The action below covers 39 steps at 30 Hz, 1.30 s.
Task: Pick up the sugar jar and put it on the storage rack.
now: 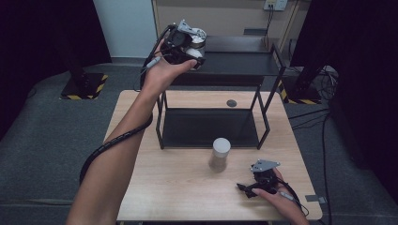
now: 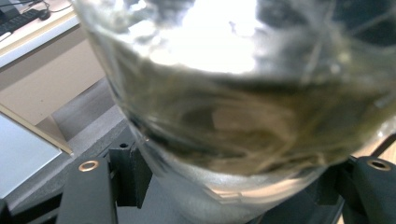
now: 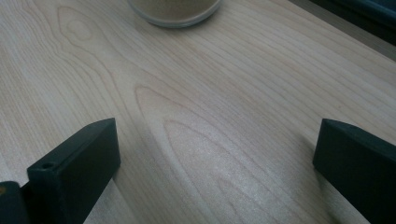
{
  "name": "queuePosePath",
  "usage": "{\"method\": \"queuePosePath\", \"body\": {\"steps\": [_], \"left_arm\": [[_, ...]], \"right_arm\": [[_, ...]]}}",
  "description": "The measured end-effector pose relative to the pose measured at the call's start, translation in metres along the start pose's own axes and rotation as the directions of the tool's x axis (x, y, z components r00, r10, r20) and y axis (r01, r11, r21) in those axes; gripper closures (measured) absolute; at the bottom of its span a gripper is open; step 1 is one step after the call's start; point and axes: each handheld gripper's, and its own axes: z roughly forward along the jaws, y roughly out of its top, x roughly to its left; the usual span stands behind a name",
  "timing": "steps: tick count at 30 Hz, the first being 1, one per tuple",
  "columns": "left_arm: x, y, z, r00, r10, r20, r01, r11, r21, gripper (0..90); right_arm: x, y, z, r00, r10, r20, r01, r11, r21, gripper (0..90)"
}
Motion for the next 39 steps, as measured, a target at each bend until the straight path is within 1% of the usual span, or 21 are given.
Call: {"method": "queuePosePath", "body": {"steps": [8,10,12,13,15,16,17,19,22,23,25,26,27,28,32,33,34,35,36,39], "left_arm": [[-0.002,0.005,0.012,0.9999,-0.004,-0.015,0.004,0.9998,0.018,30.2],[-0.001,0.007,0.016,0.9997,-0.015,-0.017,0.016,0.9996,0.023,30.2],[0.000,0.007,0.018,0.9997,-0.019,-0.016,0.019,0.9995,0.025,30.2],[0.001,0.007,0.021,0.9995,-0.028,-0.014,0.029,0.9993,0.026,30.2],[0.001,0.007,0.022,0.9995,-0.030,-0.013,0.030,0.9992,0.027,30.2],[0.002,0.007,0.025,0.9991,-0.042,-0.010,0.042,0.9987,0.027,30.2],[0.002,0.007,0.025,0.9991,-0.042,-0.010,0.042,0.9987,0.027,30.2],[0.005,0.006,0.028,0.9975,-0.070,0.000,0.070,0.9973,0.021,30.2],[0.006,0.006,0.030,0.9970,-0.077,0.003,0.077,0.9967,0.024,30.2],[0.008,0.006,0.031,0.9963,-0.085,0.009,0.085,0.9960,0.027,30.2],[0.009,0.006,0.034,0.9956,-0.092,0.013,0.092,0.9951,0.038,30.2],[0.010,0.005,0.034,0.9948,-0.100,0.015,0.100,0.9945,0.033,30.2],[0.012,0.004,0.035,0.9924,-0.121,0.023,0.120,0.9922,0.032,30.2],[0.012,0.004,0.035,0.9924,-0.121,0.023,0.120,0.9922,0.032,30.2],[0.017,0.002,0.036,0.9862,-0.162,0.035,0.160,0.9865,0.032,30.1],[0.018,0.001,0.037,0.9818,-0.185,0.041,0.184,0.9825,0.029,30.1],[0.022,0.001,0.037,0.9786,-0.199,0.052,0.197,0.9797,0.037,30.1],[0.023,-0.001,0.038,0.9750,-0.215,0.058,0.213,0.9765,0.035,30.1],[0.025,-0.003,0.038,0.9732,-0.221,0.062,0.220,0.9751,0.030,30.0],[0.024,-0.004,0.038,0.9740,-0.218,0.061,0.217,0.9758,0.025,30.0]], "right_arm": [[0.000,0.000,0.000,1.0000,0.000,-0.002,0.000,1.000,0.002,1.2],[0.000,0.000,0.000,1.0000,0.000,-0.001,0.000,1.000,0.001,1.2],[0.000,0.000,0.000,1.0000,0.000,-0.001,0.000,1.000,0.001,1.2],[0.000,0.000,0.000,1.0000,0.000,-0.002,0.000,1.000,0.001,1.2],[0.000,0.000,0.000,1.0000,0.001,-0.003,-0.001,1.000,0.002,1.2],[0.000,0.000,0.000,1.0000,0.001,-0.002,-0.001,1.000,0.001,1.2],[-0.001,0.000,0.000,1.0000,0.000,-0.003,0.000,1.000,0.001,1.2],[-0.001,0.000,0.000,1.0000,-0.002,-0.004,0.002,1.000,0.002,1.2],[-0.001,0.000,0.000,1.0000,-0.003,-0.005,0.003,1.000,0.002,1.2],[-0.001,0.000,0.000,1.0000,-0.003,-0.005,0.003,1.000,0.002,1.2],[-0.001,0.000,0.000,1.0000,-0.003,-0.005,0.003,1.000,0.002,1.2],[-0.001,0.000,0.000,1.0000,-0.003,-0.005,0.003,1.000,0.002,1.2],[-0.001,0.000,0.000,1.0000,-0.003,-0.005,0.004,1.000,0.002,1.2],[-0.001,0.000,0.000,1.0000,-0.003,-0.005,0.004,1.000,0.002,1.2],[-0.001,0.000,0.000,1.0000,-0.004,-0.005,0.004,1.000,0.002,1.2],[-0.001,0.000,0.000,1.0000,-0.004,-0.005,0.004,1.000,0.002,1.2],[-0.001,0.000,0.000,1.0000,-0.004,-0.005,0.004,1.000,0.002,1.2],[-0.001,0.000,0.000,1.0000,-0.004,-0.005,0.004,1.000,0.002,1.2],[-0.001,0.000,0.000,1.0000,-0.004,-0.005,0.004,1.000,0.002,1.2],[-0.001,0.000,0.000,1.0000,-0.004,-0.005,0.004,1.000,0.002,1.2]]}}
